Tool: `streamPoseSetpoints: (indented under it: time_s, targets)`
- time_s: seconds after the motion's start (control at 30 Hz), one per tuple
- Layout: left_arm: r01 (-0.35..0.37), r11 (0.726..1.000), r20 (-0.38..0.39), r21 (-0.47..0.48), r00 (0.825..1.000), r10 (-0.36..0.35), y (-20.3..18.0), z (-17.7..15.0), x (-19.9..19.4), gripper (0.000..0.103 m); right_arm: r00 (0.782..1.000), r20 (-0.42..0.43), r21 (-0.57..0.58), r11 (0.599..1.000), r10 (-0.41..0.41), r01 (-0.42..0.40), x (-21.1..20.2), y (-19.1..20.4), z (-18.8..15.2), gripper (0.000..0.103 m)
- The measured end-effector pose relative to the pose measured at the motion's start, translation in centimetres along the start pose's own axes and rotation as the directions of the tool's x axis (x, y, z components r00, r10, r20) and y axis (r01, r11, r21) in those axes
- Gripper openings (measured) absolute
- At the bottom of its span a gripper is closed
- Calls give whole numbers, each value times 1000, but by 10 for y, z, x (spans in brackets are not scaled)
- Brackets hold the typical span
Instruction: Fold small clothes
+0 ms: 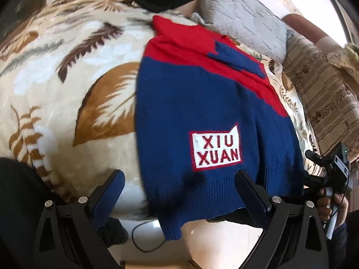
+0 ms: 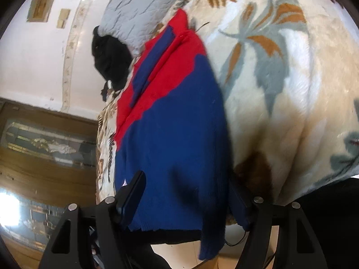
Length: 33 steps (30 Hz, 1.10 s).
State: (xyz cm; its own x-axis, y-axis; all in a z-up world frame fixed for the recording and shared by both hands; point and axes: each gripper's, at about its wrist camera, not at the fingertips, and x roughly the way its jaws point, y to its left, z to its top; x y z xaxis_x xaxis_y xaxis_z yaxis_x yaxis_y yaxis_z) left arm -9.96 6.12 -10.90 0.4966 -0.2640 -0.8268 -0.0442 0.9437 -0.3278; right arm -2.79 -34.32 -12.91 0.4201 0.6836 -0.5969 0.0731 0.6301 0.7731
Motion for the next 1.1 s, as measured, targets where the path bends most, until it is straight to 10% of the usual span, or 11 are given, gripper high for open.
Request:
streamPoseSetpoints:
  time_s: [0.17,0.2,0.33,0.6,0.67,0.8,0.87,0.9,0.93,0.97,1.1]
  targets:
    - [-97,995,-50,-3,994,96,6,-5,14,59,1000,-18,-29,999,-25,25,2,2,-4,73]
    - [-110,994,-46,-2,993,109,7,-4,14,38,999,-22,-37,999,-36,35,5,4,-4,71]
    - [-48,996,-42,-69,998,45,21,0,8,9,991,-58,-76,991,-117,112,20,13,-3,26]
    - [-51,995,48,-91,997,55,21,-5,-24,12,988,-12,-127,981,-151,148,-1,21,-4,23]
    - [-33,993,9,-114,999,34,25,-5,-16,19,991,-24,-113,985,-134,130,-1,18,-4,82]
    - [-35,993,-38,-108,999,31,19,-12,-3,69,989,-3,-126,981,-149,147,2,23,-4,90]
    - [-37,997,-68,-75,997,32,12,-18,4,69,983,-26,-129,976,-183,178,9,22,-4,78]
    - [-51,998,-84,-47,995,47,8,-19,8,55,978,-42,-132,971,-205,198,13,22,-5,53]
    - [-75,997,-91,-18,993,73,4,-21,9,16,972,-54,-143,965,-229,219,15,22,-5,21]
    - [-89,996,-95,15,991,90,1,-20,10,7,971,-69,-154,964,-230,218,18,23,-5,9]
    - [-23,998,-7,-62,1000,23,11,-10,-19,6,973,-41,-185,958,-228,217,-1,38,0,8]
